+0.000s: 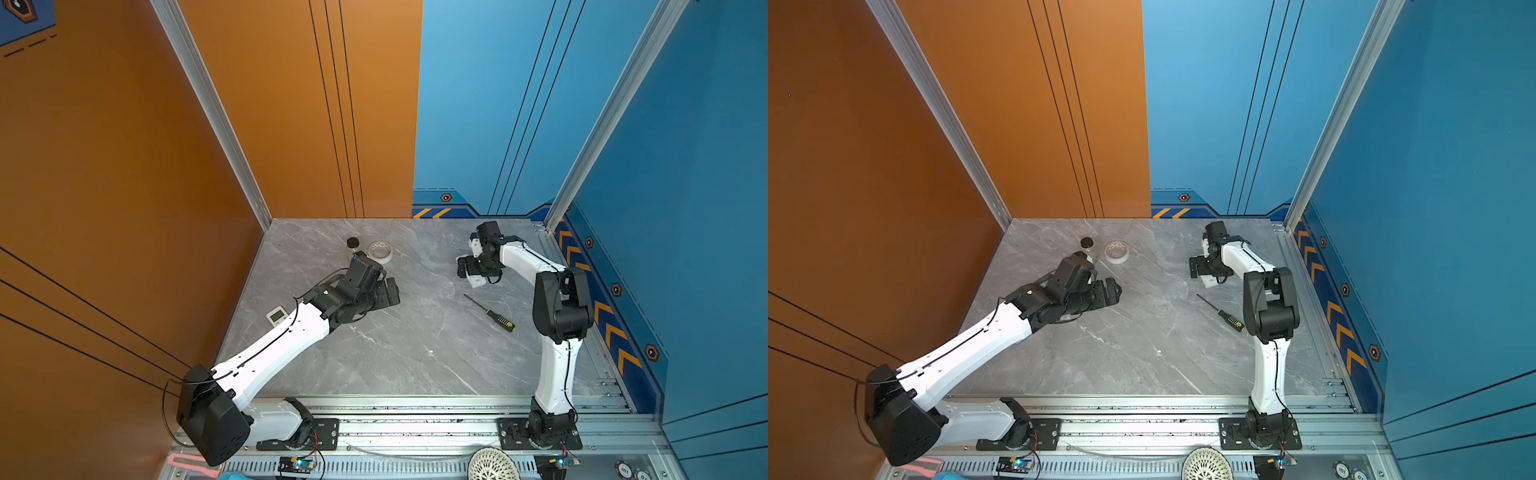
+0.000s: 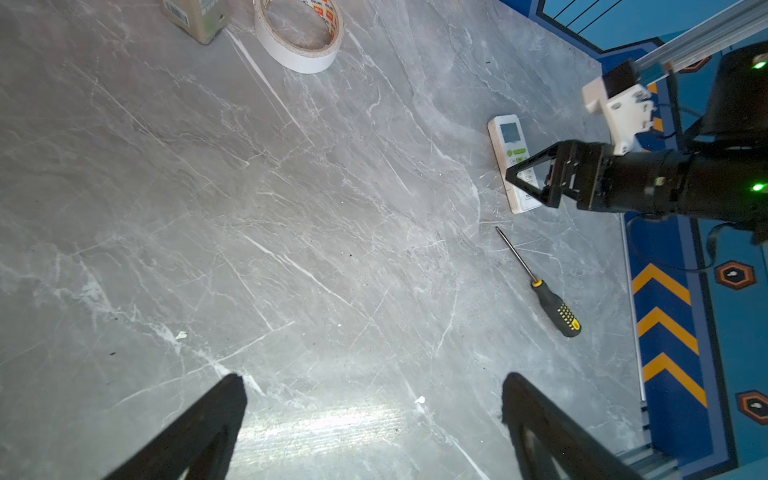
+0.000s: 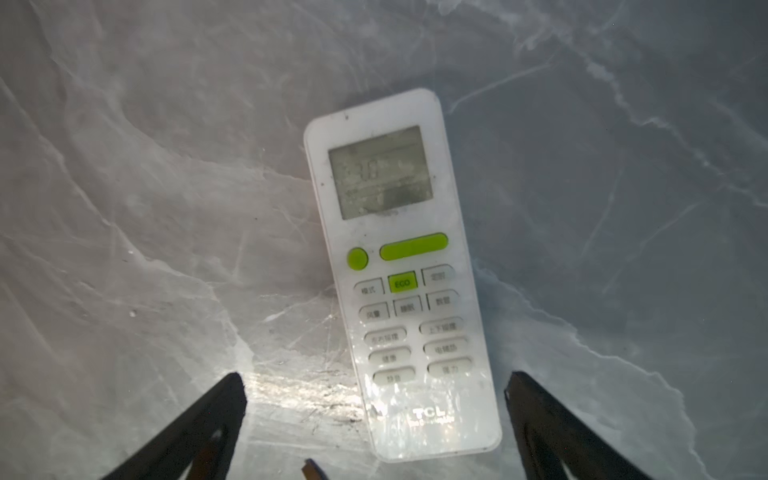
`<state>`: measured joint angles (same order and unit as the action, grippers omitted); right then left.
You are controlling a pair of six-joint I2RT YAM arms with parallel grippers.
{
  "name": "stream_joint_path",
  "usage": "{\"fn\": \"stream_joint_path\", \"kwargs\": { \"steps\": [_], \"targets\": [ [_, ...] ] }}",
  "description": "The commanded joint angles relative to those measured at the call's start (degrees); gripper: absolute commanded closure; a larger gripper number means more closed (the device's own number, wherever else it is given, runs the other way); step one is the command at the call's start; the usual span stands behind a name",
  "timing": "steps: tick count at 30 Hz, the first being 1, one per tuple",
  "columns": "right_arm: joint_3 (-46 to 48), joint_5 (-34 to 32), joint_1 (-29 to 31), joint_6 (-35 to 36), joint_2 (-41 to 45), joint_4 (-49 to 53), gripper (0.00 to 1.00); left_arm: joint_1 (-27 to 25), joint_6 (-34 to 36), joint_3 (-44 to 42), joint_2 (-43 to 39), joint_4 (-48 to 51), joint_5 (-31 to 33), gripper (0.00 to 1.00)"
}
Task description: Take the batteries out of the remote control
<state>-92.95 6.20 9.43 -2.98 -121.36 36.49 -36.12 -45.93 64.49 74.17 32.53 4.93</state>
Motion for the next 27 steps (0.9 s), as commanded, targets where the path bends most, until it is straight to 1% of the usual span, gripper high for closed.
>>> {"fn": "stream_joint_path", "kwargs": {
  "steps": [1, 5, 9, 12, 17, 22, 23, 25, 27],
  "targets": [
    [-1.30, -3.36, 0.15, 3.64, -0.99, 2.69, 0.00, 1.53, -0.68, 1.68, 0.89, -0.09, -3.32, 0.02],
    [-0.97, -3.53, -0.10, 6.06, -1.72, 2.86, 0.01, 2.20, 0.34, 2.23, 1.14, -0.28, -3.91, 0.02],
    [-0.61, -2.30, -0.45, 7.98, -2.49, 2.97, 0.06, 3.05, 0.31, 2.20, 1.08, -0.42, -4.40, 0.02],
    [-0.52, -1.46, -0.86, 8.47, -2.87, 3.14, 0.14, 3.51, 0.24, 2.07, 0.98, -0.76, -4.64, 0.02],
    [-0.26, -2.15, -1.44, 8.84, -3.76, 2.97, 0.28, 4.49, -0.39, 2.26, 1.36, -2.26, -6.47, 0.02],
    [0.31, -2.15, -1.40, 9.83, -3.82, 2.02, 0.38, 5.04, -0.10, 3.66, 2.46, -2.75, -7.77, 0.02],
    [1.07, -2.89, -1.15, 9.84, -3.40, 1.35, 0.41, 5.24, -0.27, 3.74, 2.68, -3.24, -8.28, 0.02],
    [3.36, -5.14, -0.66, 9.22, -1.72, -0.99, 0.52, 5.60, -1.81, 3.93, 3.31, -5.15, -9.21, 0.02],
    [5.22, -5.84, -0.17, 7.61, 0.82, -3.01, 0.63, 6.03, -3.96, 4.64, 4.32, -7.98, -10.59, 0.02]
  ]
}}
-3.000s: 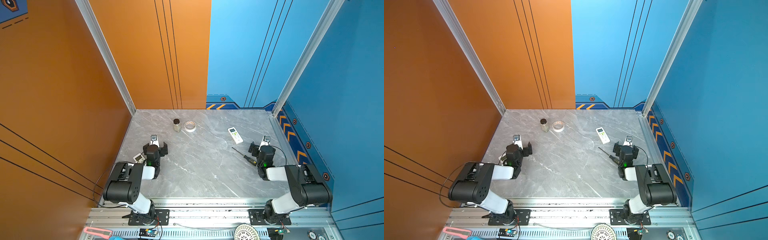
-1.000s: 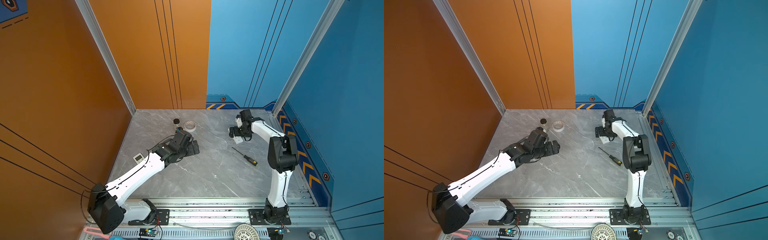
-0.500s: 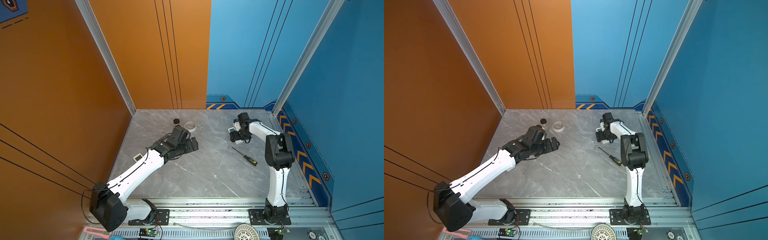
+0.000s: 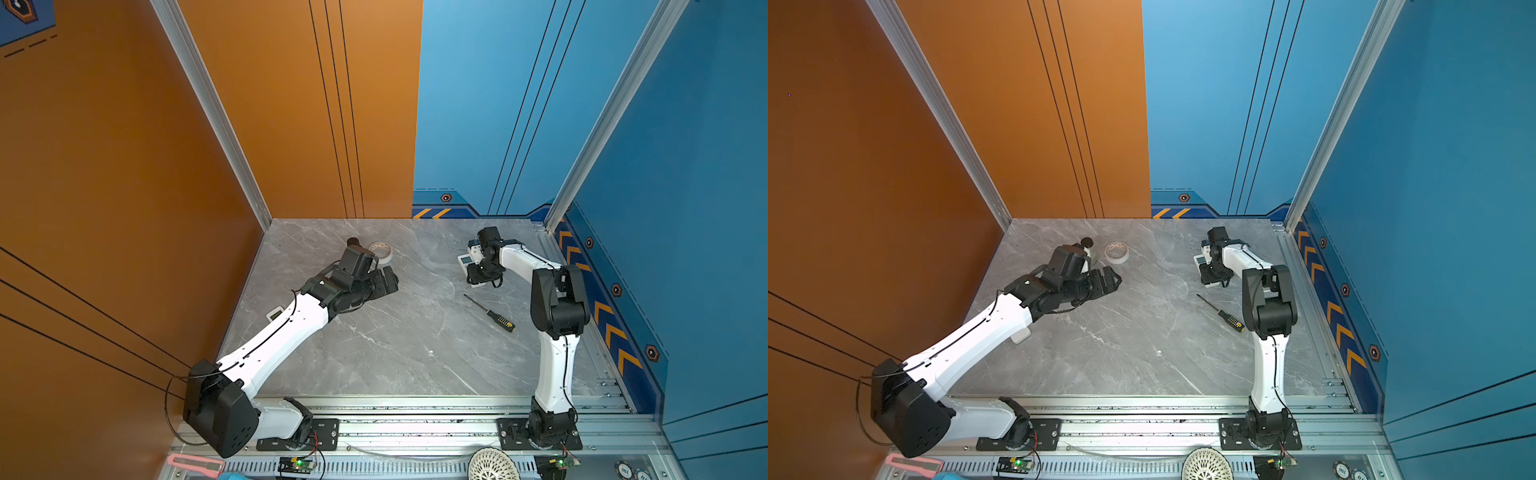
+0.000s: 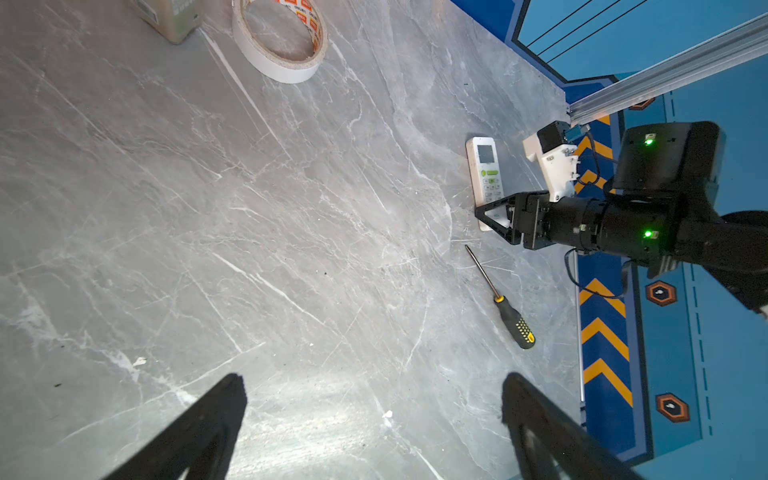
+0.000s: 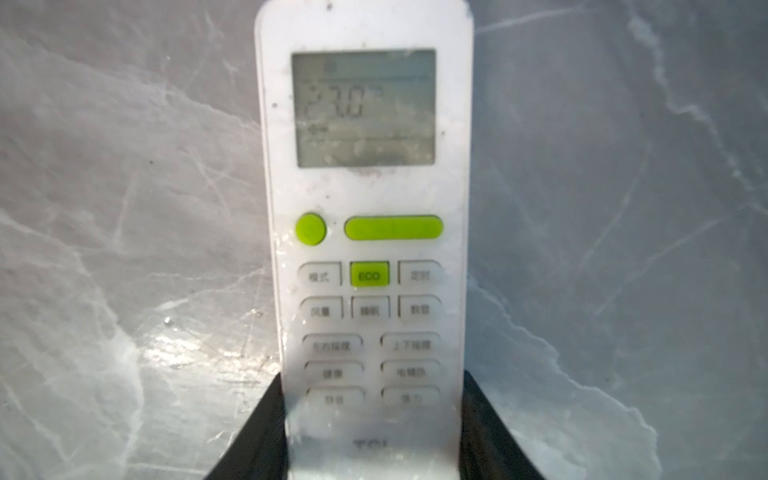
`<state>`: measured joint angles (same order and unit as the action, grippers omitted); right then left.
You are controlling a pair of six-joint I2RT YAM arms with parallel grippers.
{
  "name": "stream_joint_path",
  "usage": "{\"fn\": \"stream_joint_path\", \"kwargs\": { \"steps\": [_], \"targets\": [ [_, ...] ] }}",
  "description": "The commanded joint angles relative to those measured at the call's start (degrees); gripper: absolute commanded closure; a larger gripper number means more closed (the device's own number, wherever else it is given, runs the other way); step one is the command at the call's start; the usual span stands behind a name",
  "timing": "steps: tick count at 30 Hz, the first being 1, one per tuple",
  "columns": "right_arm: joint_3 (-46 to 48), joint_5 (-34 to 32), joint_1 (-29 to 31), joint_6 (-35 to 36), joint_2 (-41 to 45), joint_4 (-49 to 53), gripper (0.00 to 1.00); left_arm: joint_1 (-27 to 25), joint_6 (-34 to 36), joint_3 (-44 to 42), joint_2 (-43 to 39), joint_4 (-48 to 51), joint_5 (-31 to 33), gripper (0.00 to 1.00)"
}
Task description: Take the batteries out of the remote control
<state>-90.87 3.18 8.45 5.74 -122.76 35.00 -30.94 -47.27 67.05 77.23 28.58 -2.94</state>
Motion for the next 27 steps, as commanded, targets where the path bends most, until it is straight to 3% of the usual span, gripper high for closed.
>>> {"fn": "stream_joint_path", "kwargs": {
  "steps": [1, 5, 9, 12, 19, 27],
  "targets": [
    [4.66, -2.84, 1.32, -1.70, 4.37, -3.07, 0.67, 1.12, -4.27, 2.95, 2.03, -5.28, -3.30, 0.02],
    [16.03, -7.54, 5.32, -2.65, 18.31, -15.83, 0.69, 1.58, -13.37, 7.62, 5.96, -9.20, -6.22, 0.02],
    [29.25, -11.32, 12.81, 3.59, 33.42, -30.09, 0.67, 1.28, -24.19, 12.41, 9.56, -10.60, -8.89, 0.02],
    [34.08, -15.41, 18.26, 6.91, 40.08, -33.60, 0.66, -0.19, -28.77, 15.69, 11.17, -9.60, -9.03, 0.02],
    [35.98, -24.39, 29.43, 14.64, 45.13, -35.13, 0.64, -2.87, -39.70, 13.19, 11.95, -12.46, -9.37, 0.02],
    [36.11, -25.03, 34.90, 15.45, 46.01, -35.70, 0.63, -3.91, -43.56, 8.44, 11.65, -14.15, -7.67, 0.02]
  ]
}}
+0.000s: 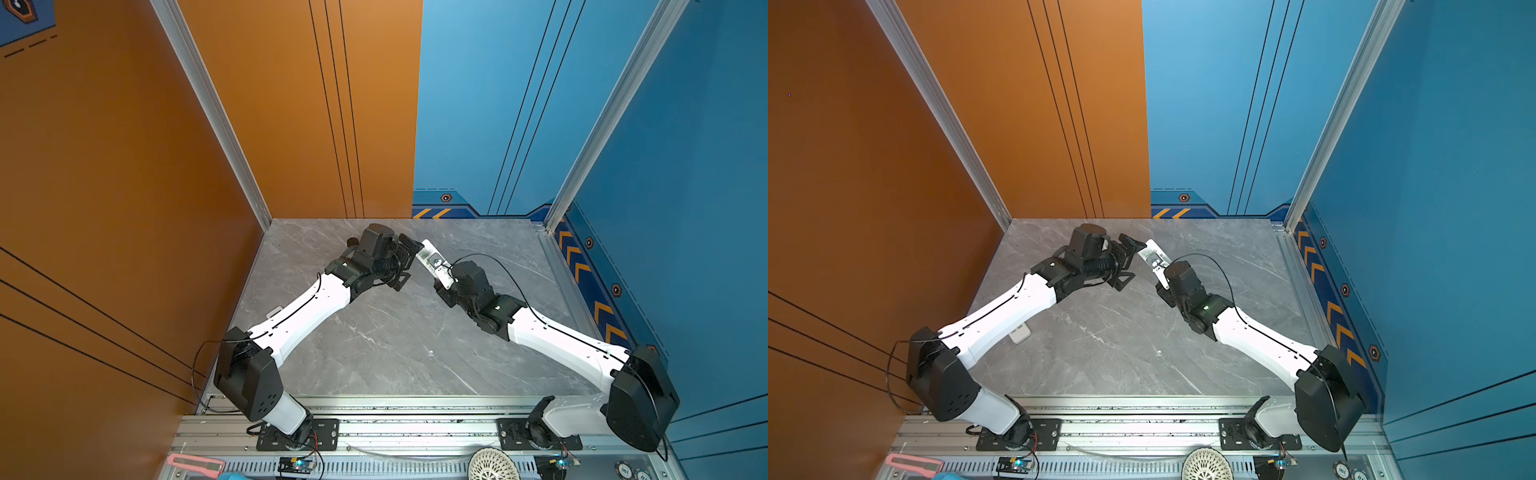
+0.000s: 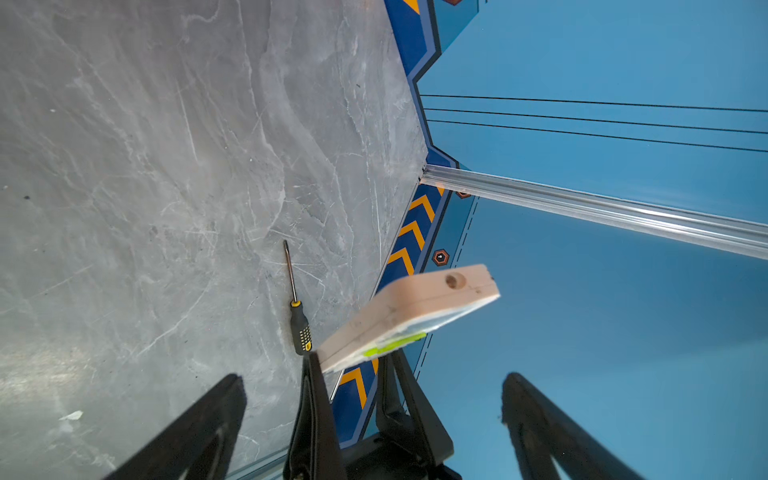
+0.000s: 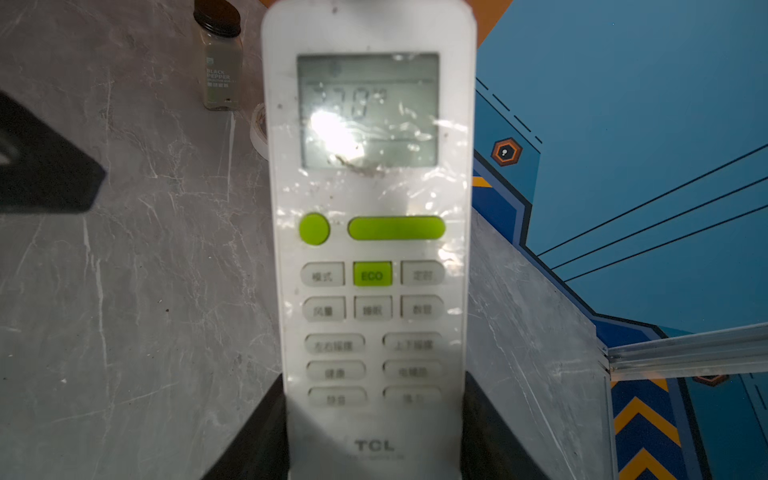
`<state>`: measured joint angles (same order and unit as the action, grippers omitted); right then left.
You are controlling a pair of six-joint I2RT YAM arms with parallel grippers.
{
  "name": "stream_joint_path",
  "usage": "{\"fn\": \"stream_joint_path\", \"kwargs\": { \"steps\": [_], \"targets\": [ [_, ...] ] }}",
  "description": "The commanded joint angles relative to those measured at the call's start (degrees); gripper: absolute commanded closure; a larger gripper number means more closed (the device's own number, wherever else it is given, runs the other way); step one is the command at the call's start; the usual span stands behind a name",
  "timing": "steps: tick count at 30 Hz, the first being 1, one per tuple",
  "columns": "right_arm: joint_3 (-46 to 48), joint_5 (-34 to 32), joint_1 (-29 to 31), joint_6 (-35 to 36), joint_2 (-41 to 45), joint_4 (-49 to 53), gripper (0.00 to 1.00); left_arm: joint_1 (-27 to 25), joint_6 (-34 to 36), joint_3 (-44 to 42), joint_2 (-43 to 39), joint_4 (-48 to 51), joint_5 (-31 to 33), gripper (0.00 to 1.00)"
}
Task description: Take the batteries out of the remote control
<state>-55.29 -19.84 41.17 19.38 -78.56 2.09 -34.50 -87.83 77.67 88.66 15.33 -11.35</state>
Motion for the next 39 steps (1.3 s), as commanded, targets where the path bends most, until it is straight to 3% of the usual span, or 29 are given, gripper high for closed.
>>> {"fn": "stream_joint_path", "kwargs": {
  "steps": [1, 11, 12, 15, 17, 20, 22, 25, 28, 31, 33, 36, 39],
  "targets": [
    [0.52, -2.28, 3.32, 2.73, 2.05, -3.05, 0.63, -0.39, -4.20, -3.88, -0.11, -2.59, 1.24, 0.02],
    [1.32, -5.39, 10.81, 6.79, -0.19, -3.22, 0.58, -0.08, -5.41, -6.32, -0.03, -3.97, 3.76, 0.02],
    [1.20, -5.56, 11.05, 6.87, -0.19, -3.24, 0.56, -0.13, -5.40, -6.99, -0.33, -5.52, 4.03, 0.08],
    [0.66, -5.11, 11.00, 6.23, -0.05, -3.18, 0.52, -0.13, -5.59, -9.37, -1.33, -8.17, 4.77, 0.43],
    [0.16, -3.50, 10.86, 5.71, 0.08, -2.60, 0.47, 0.11, -5.95, -11.02, -2.12, -9.97, 5.03, 0.60],
    [-1.35, -2.77, 10.81, 3.67, 0.16, -1.00, 0.28, 0.95, -5.74, -12.52, -3.03, -12.42, 4.80, 0.79],
    [-3.34, -1.50, 10.78, 0.52, 1.01, 1.98, 0.15, 1.93, -4.74, -12.80, -3.92, -12.50, 4.66, 0.82],
    [-6.51, 6.65, 9.35, -7.10, 4.13, 8.10, 0.09, 4.37, -1.05, -14.15, -6.54, -13.39, 6.80, 0.82],
    [-8.66, 18.32, 5.31, -22.04, 8.74, 9.61, 0.01, 6.98, 5.67, -15.28, -9.44, -14.51, 10.51, 0.83],
    [-10.17, 28.59, -0.54, -37.07, 11.04, 6.87, 0.00, 8.04, 14.67, -17.46, -11.13, -20.60, 12.84, 0.83],
    [-12.33, 42.34, -7.23, -43.80, 9.78, 4.59, 0.00, 8.39, 20.08, -20.19, -11.08, -28.67, 11.05, 0.83],
    [-15.23, 55.01, -10.81, -37.45, 7.30, 6.48, 0.00, 8.44, 27.77, -22.57, -11.15, -38.35, 5.66, 0.85],
    [-14.98, 60.68, -12.19, -26.42, 6.21, 8.49, 0.02, 7.69, 32.11, -26.26, -12.84, -47.02, 3.87, 0.86]
  ]
}}
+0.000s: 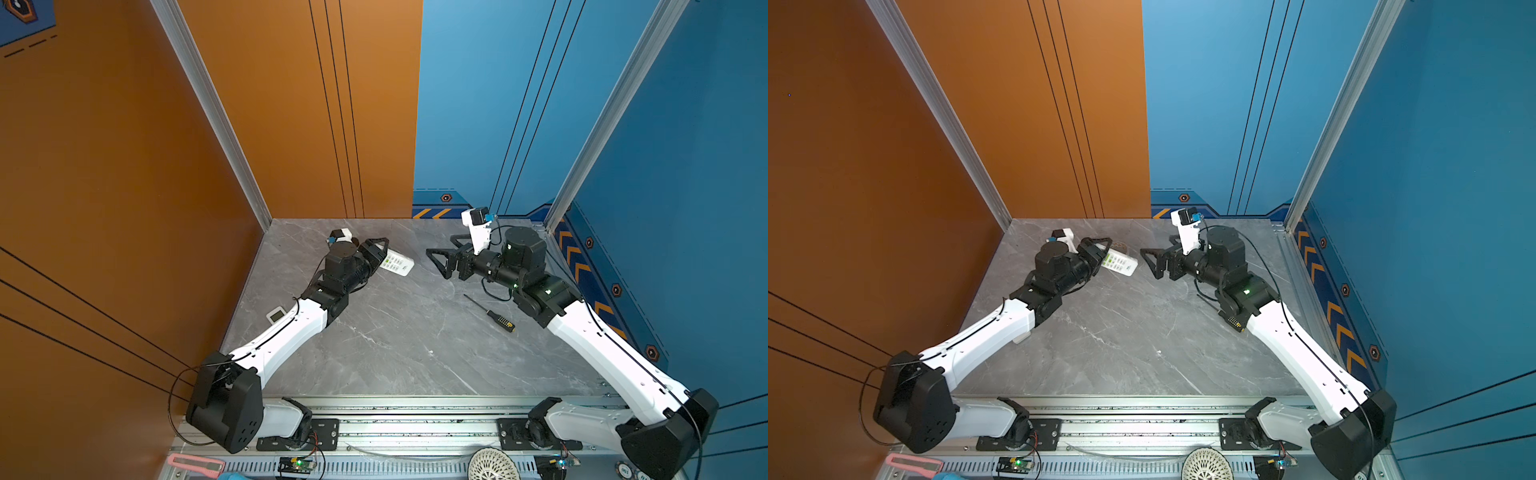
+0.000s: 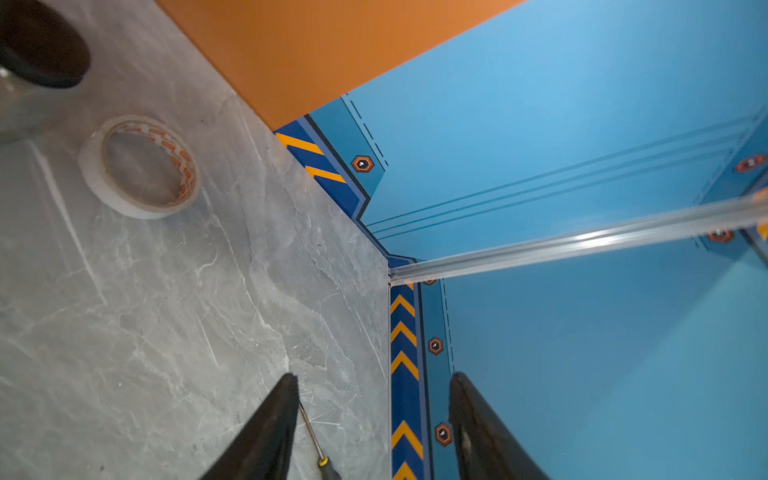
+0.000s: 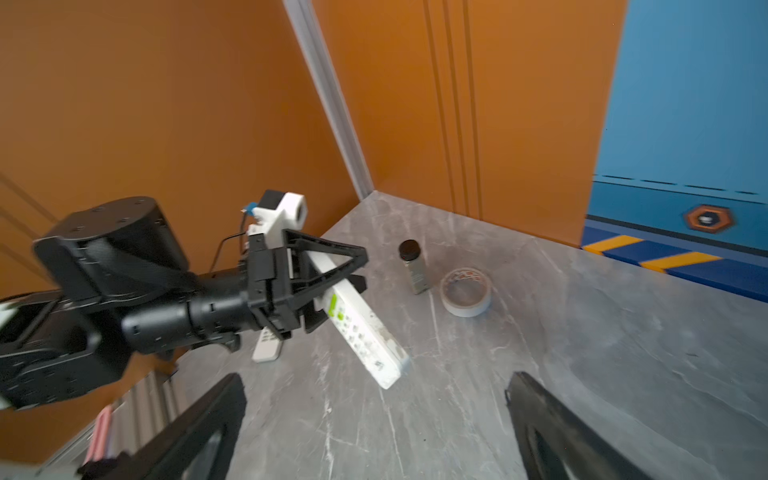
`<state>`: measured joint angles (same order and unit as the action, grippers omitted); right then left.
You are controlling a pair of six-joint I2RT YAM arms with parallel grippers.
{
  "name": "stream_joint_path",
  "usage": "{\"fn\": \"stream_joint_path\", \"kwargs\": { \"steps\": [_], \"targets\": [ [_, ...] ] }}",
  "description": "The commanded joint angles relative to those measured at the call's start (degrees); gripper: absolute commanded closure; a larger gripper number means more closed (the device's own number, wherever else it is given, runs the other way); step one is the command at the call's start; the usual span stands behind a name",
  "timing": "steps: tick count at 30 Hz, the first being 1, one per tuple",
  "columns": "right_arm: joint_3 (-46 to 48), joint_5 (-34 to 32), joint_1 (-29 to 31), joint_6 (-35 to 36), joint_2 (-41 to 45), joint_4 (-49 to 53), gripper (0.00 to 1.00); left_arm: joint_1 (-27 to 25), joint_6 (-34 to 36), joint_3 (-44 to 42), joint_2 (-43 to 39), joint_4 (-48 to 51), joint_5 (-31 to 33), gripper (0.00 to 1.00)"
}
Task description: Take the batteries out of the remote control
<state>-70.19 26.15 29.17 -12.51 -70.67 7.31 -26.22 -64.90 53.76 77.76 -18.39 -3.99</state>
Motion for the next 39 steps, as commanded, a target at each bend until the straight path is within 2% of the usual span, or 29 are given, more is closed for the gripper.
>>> {"fn": "stream_joint_path", "kwargs": {
  "steps": [1, 4, 7, 12, 16, 18, 20, 24, 26, 27, 28, 29, 30, 33, 36, 38, 39],
  "targets": [
    [-0.11, 14.30, 0.36, 9.33, -1.81, 4.85, 0.02, -0.50, 9.02, -3.23, -2.14, -15.56, -3.94, 0.86],
    [-0.56, 16.01, 0.92, 16.66, -3.84, 8.90, 0.05, -0.65, 8.39, -4.47, -1.72, -21.79, -6.73, 0.87],
    [-0.76, 15.29, 1.15, 19.63, -6.31, 9.58, 0.09, -1.59, 8.83, -3.36, -0.70, -22.90, -11.25, 0.87],
    [-1.20, 10.11, 1.05, 22.67, -9.37, 8.14, 0.11, -2.78, 8.04, -3.41, -0.96, -22.83, -14.80, 0.88],
    [-3.28, 10.16, 0.60, 25.07, -11.83, 9.96, 0.15, -3.18, 7.38, -3.13, -1.11, -22.83, -19.04, 0.88],
    [-3.56, 11.25, 0.78, 25.98, -12.69, 10.55, 0.26, -3.31, 7.61, -3.37, -1.67, -22.83, -19.66, 0.88],
    [-3.78, 10.75, 1.76, 26.32, -13.01, 10.76, 0.44, -3.62, 8.45, -3.63, -2.21, -22.47, -19.50, 0.87],
    [-2.87, 4.86, 4.45, 28.57, -11.93, 9.67, 0.63, -4.31, 8.64, -2.90, -1.56, -22.17, -20.84, 0.86],
    [-2.63, 2.32, 5.29, 28.60, -11.10, 8.78, 0.77, -4.70, 8.57, -2.70, -1.46, -21.68, -20.80, 0.80],
    [-2.94, 0.70, 5.62, 28.75, -10.69, 8.84, 0.86, -4.72, 8.15, -2.69, -1.75, -20.88, -20.28, 0.69],
    [-3.19, -1.69, 6.20, 29.22, -10.10, 9.15, 0.91, -4.59, 7.28, -2.69, -2.35, -19.62, -19.31, 0.48],
    [-3.09, -3.90, 7.10, 30.46, -9.29, 9.45, 0.94, -4.41, 6.39, -2.59, -3.18, -17.59, -18.18, 0.34],
    [-2.65, -5.98, 7.83, 31.94, -8.40, 9.49, 0.99, -4.08, 5.56, -2.17, -4.23, -14.54, -17.15, 0.25],
    [0.91, -21.19, 13.14, 41.46, -5.72, 8.42, 1.00, -2.53, -1.01, -0.74, -9.79, -0.37, -11.53, 0.02],
    [6.98, -39.07, 18.17, 52.12, -4.10, 0.84, 1.00, -0.94, -6.31, 1.90, -16.08, 17.10, -8.29, 0.02],
    [10.00, -45.49, 19.08, 56.22, -4.08, -4.58, 1.00, -0.36, -12.04, 3.16, -17.71, 26.36, -9.63, 0.02],
    [10.54, -46.97, 19.20, 57.08, -4.27, -6.15, 1.00, -0.16, -14.42, 3.00, -17.73, 27.78, -11.39, 0.02]
  ]
}}
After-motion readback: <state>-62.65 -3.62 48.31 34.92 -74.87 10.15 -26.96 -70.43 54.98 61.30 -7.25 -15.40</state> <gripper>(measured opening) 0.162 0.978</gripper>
